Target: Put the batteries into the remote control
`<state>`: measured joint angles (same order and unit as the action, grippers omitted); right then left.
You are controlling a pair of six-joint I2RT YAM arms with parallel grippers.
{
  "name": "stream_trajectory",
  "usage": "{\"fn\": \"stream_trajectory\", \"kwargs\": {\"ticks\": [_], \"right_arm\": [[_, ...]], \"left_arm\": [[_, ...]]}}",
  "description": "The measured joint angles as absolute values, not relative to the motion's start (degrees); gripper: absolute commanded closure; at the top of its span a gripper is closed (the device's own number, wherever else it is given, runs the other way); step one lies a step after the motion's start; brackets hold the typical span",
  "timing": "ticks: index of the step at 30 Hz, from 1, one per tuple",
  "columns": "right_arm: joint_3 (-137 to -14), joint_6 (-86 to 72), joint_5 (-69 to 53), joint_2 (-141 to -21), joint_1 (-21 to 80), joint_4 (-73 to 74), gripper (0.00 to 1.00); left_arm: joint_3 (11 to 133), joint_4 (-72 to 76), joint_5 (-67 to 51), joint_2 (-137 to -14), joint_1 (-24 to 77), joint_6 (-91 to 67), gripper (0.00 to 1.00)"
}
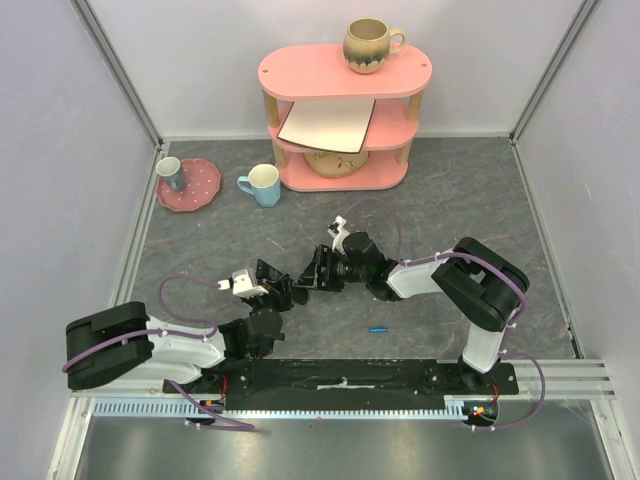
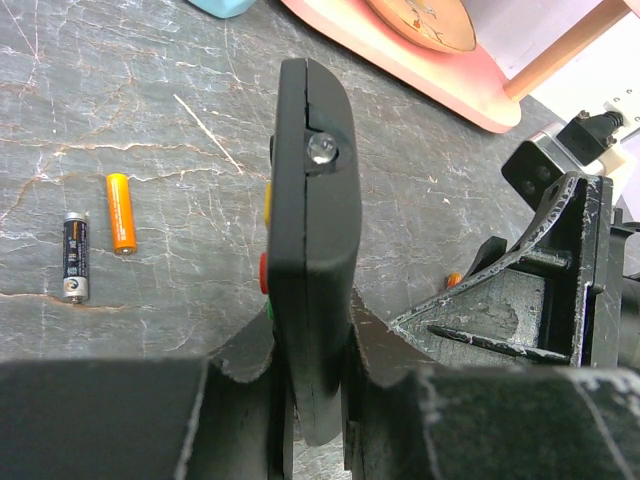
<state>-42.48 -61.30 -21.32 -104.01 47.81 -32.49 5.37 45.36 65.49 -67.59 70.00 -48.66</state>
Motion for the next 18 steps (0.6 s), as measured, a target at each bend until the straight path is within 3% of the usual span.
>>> {"fn": "stream_trajectory", "kwargs": {"ticks": [7,18], "right_arm": [[-42.9,-61.0,-21.1,-104.0,47.9,-32.5,0.43],[-42.9,-61.0,-21.1,-104.0,47.9,-32.7,0.44]], "left_arm": [[5.4,45.4,65.7,-67.5,70.0,-48.6,0.98],[5.3,45.4,65.8,-67.2,70.0,-47.4,0.98]]}}
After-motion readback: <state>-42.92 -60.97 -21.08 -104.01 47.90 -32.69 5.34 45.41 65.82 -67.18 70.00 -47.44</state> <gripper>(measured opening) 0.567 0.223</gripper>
